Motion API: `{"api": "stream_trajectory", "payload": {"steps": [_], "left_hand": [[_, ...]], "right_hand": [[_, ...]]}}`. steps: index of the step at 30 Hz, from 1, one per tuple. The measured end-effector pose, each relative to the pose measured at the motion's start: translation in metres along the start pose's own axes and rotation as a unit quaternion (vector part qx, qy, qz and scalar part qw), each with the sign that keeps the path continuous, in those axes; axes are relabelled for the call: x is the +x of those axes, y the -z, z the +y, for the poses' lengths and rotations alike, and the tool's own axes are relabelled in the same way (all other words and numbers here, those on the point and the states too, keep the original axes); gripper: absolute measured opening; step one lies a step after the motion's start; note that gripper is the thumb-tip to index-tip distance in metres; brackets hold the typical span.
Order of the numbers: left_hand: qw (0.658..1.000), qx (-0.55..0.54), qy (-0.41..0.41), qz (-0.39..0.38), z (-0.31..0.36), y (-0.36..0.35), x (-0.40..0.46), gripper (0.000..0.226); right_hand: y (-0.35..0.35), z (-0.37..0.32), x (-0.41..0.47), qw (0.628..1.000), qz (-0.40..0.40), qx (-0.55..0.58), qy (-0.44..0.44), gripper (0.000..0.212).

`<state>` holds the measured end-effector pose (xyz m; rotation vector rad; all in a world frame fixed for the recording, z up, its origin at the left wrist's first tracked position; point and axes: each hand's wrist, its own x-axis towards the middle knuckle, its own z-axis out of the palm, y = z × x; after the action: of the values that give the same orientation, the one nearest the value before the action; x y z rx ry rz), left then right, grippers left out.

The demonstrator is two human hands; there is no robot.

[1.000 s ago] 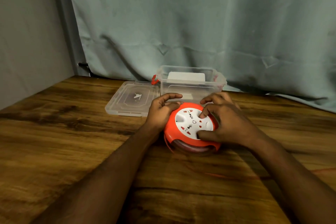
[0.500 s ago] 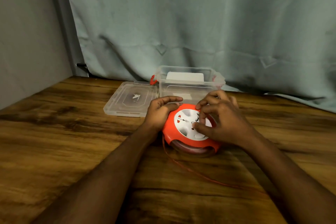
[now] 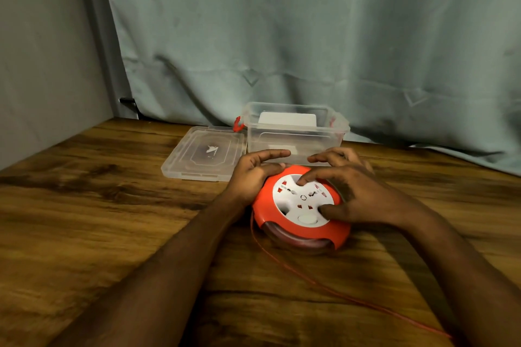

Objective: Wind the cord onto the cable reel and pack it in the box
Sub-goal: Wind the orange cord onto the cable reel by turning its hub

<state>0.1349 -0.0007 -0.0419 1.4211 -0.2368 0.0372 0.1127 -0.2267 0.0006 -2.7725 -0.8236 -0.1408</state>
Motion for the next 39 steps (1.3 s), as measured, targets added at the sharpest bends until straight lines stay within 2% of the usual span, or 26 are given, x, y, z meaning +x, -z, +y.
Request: {"api": "stream_trajectory", "payload": {"steps": [15, 22, 31, 33, 35, 39], "left_hand": [[1.000, 0.003, -0.001, 0.011, 0.001, 0.001, -0.001, 0.036], [1.000, 0.005, 0.004, 0.016, 0.001, 0.001, -0.001, 0.035], [1.000, 0.007, 0.001, 0.000, 0.001, 0.001, 0.000, 0.036], [1.000, 0.010, 0.001, -0.010, 0.001, 0.001, 0.000, 0.038], [1.000, 0.011, 0.001, -0.019, 0.001, 0.001, -0.001, 0.042], [0.999, 0.010, -0.003, -0.053, 0.000, 0.003, 0.000, 0.049]], "right_hand": [[-0.001, -0.008, 0.000, 0.999, 0.046, 0.008, -0.026, 0.058], [-0.002, -0.016, 0.001, 0.998, 0.052, -0.028, -0.028, 0.042], [-0.003, -0.024, 0.001, 0.994, 0.091, -0.055, -0.009, 0.064], [0.001, -0.022, -0.001, 0.994, 0.099, -0.036, 0.004, 0.051], [0.003, -0.016, -0.004, 0.994, 0.101, 0.012, 0.026, 0.024], [0.004, -0.015, -0.005, 0.998, 0.029, 0.028, 0.037, 0.048]]}}
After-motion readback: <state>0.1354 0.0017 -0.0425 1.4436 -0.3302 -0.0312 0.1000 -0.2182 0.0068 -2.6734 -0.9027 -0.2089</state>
